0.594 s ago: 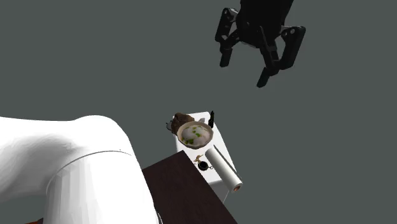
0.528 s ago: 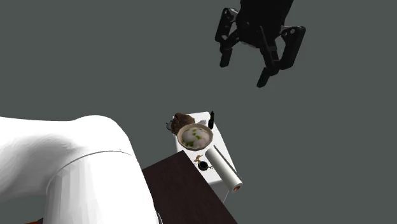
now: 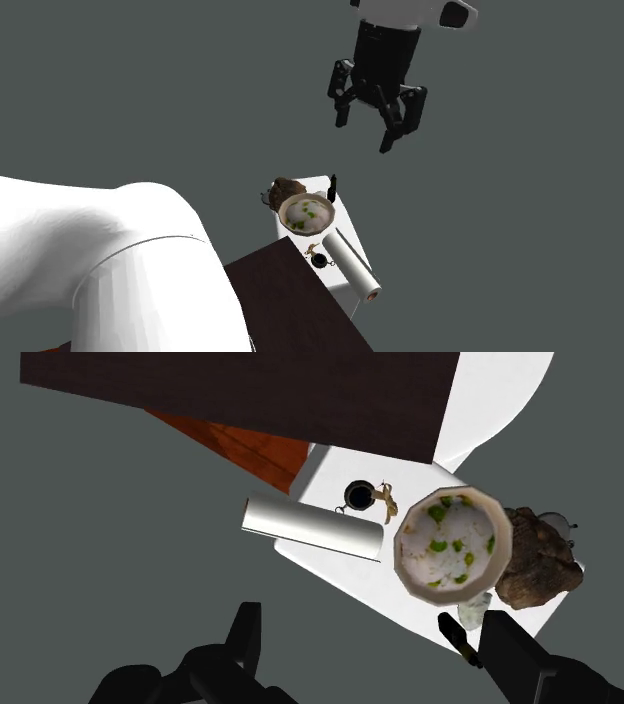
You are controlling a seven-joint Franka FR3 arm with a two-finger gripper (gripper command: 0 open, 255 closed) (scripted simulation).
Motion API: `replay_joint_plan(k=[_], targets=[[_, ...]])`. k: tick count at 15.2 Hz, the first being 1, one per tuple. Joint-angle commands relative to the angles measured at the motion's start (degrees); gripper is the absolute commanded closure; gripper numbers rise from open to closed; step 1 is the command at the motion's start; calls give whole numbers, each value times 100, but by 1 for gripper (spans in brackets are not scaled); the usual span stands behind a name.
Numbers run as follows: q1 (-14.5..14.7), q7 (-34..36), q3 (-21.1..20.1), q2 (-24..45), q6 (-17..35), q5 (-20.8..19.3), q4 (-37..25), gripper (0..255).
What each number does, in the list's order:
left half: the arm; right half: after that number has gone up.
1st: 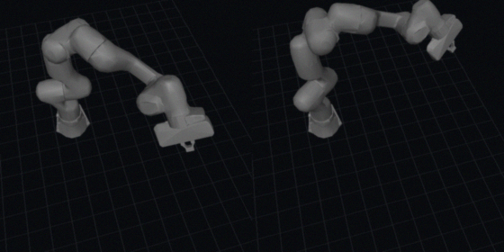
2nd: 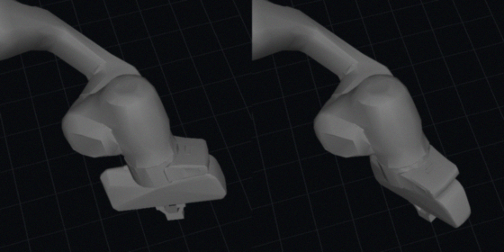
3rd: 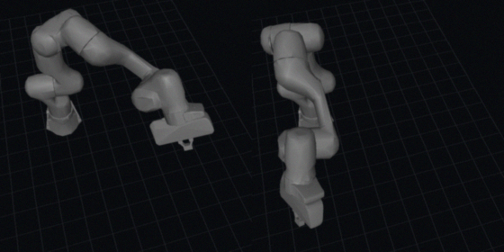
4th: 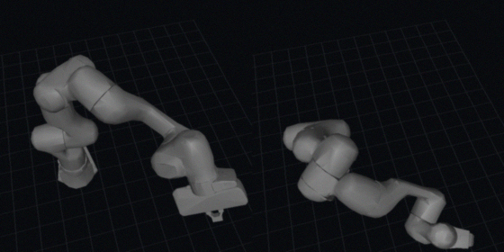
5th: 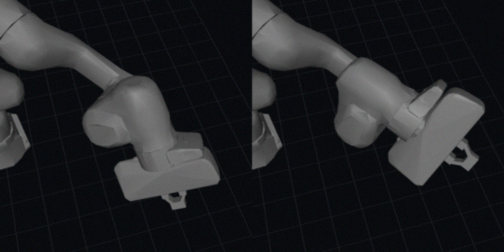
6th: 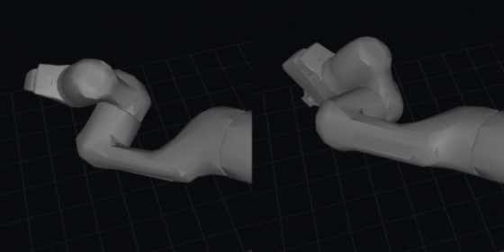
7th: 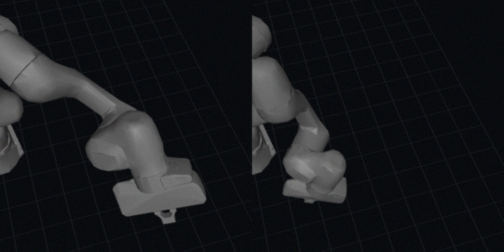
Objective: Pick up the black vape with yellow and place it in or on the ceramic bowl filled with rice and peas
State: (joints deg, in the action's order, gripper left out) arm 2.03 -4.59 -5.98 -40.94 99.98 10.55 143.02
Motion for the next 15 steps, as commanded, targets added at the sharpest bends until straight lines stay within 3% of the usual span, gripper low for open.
replay_joint_plan(k=[1, 9, 15], targets=[[80, 111, -195, 138, 454, 105, 207, 0], [320, 622, -1005, 1296, 2213, 348, 442, 0], [331, 1186, -1623, 2520, 3484, 130, 243, 0]])
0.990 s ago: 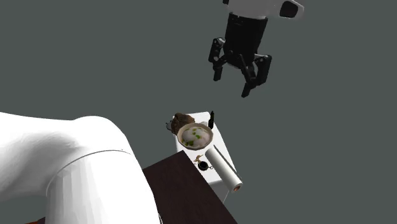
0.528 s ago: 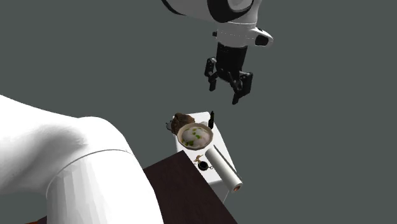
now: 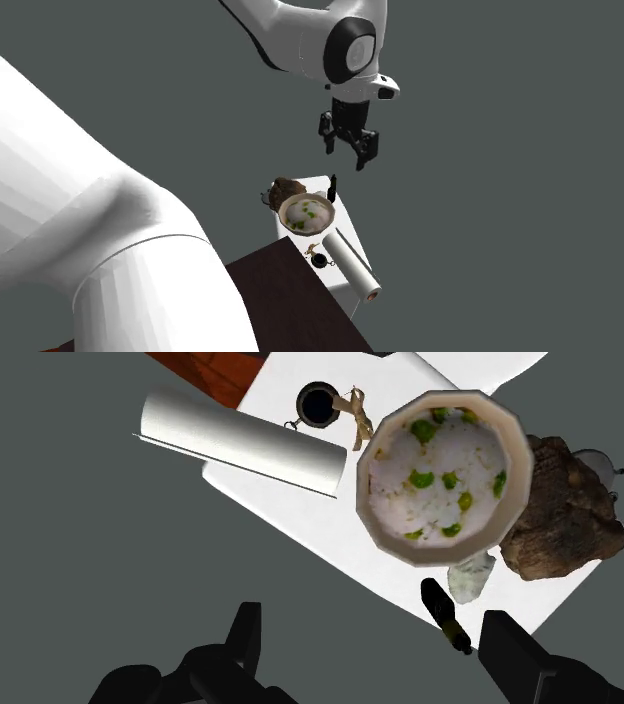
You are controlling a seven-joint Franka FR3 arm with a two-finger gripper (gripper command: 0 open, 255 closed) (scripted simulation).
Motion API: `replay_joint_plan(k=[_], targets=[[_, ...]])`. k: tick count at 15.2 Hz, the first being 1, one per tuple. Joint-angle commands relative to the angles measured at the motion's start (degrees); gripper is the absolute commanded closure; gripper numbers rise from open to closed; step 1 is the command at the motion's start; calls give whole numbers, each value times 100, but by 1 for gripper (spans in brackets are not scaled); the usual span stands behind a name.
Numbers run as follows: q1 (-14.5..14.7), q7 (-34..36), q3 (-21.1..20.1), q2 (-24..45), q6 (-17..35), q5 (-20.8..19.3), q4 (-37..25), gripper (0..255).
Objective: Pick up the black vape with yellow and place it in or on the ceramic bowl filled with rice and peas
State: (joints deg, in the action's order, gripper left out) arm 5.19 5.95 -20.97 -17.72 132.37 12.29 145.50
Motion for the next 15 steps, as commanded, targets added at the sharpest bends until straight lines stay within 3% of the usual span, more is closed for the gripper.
replay_joint_plan(k=[1, 4, 8, 11, 15], targets=[[1, 261, -222, 425, 442, -143, -68, 0], [-56, 741, -493, 1138, 989, -595, -308, 0], [-43, 1633, -673, 2152, 1559, -1594, -755, 0], [193, 2375, -540, 2912, 1827, -2476, -1198, 0], [746, 3169, -124, 3851, 2017, -3414, -1912, 0]])
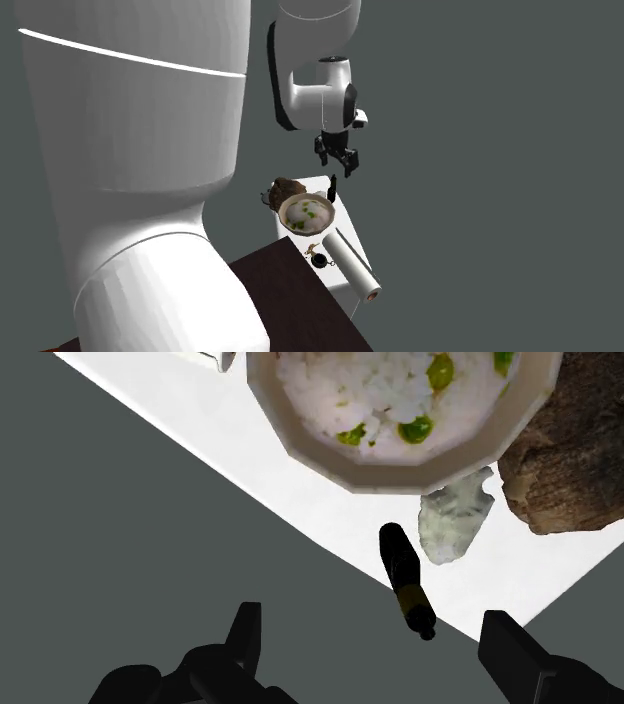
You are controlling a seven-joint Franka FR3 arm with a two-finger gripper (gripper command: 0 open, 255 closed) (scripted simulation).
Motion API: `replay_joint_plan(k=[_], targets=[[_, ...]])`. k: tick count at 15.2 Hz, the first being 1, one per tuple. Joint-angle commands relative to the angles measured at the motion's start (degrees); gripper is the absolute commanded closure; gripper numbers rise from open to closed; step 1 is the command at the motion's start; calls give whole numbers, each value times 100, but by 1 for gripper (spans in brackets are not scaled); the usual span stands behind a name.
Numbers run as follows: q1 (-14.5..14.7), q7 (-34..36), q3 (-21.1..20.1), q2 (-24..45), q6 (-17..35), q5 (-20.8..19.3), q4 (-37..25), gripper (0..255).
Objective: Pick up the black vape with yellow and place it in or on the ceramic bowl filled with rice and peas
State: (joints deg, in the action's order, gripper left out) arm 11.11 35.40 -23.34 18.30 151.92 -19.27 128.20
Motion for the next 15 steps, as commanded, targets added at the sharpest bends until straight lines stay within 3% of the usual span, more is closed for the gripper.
replay_joint_plan(k=[1, 7, 15], targets=[[303, 377, 224, 472, 90, -435, -377, 0], [1098, 993, 779, 1774, 128, -1142, -1698, 0], [1162, 1262, 877, 2460, 295, -1550, -2180, 0]])
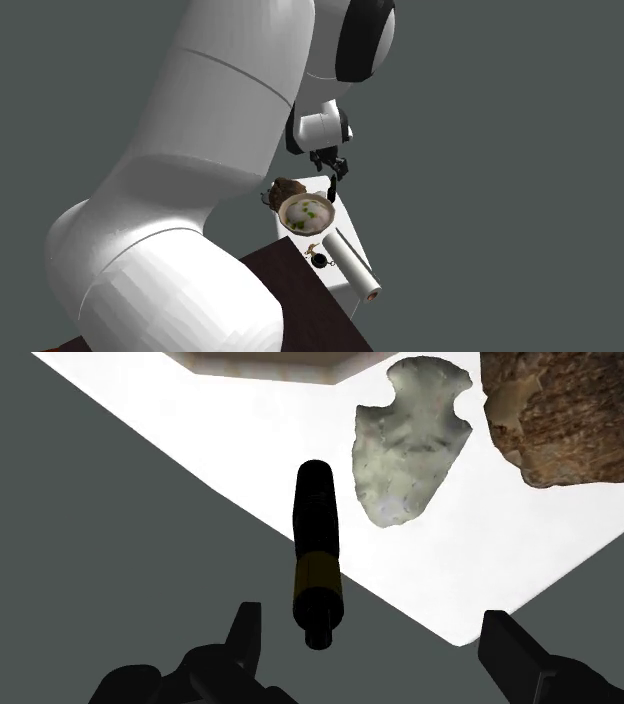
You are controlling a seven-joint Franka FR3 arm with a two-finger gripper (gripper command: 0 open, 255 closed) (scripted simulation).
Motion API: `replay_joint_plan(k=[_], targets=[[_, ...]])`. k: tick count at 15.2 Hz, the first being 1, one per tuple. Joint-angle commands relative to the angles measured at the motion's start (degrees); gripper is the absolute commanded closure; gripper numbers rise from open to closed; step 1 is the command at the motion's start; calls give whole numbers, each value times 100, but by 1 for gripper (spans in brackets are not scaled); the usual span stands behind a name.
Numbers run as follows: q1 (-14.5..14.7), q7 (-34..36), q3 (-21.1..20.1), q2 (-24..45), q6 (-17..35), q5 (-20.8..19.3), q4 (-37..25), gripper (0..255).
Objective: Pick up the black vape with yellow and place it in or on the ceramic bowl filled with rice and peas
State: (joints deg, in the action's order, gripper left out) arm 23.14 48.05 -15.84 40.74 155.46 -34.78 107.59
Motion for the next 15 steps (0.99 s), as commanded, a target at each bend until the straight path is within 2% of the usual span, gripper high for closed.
replay_joint_plan(k=[1, 8, 9, 10, 13, 15], targets=[[-32, 6, 141, 260, -44, -15, -148, 0], [-50, 21, 122, 264, -51, -40, -151, 0], [-61, -25, 115, 341, -85, -22, -262, 255], [-136, -166, 82, 439, -160, 26, -435, 255], [6, -31, 113, 490, -171, -3, -491, 255], [-40, -102, 114, 549, -182, 7, -567, 255]])
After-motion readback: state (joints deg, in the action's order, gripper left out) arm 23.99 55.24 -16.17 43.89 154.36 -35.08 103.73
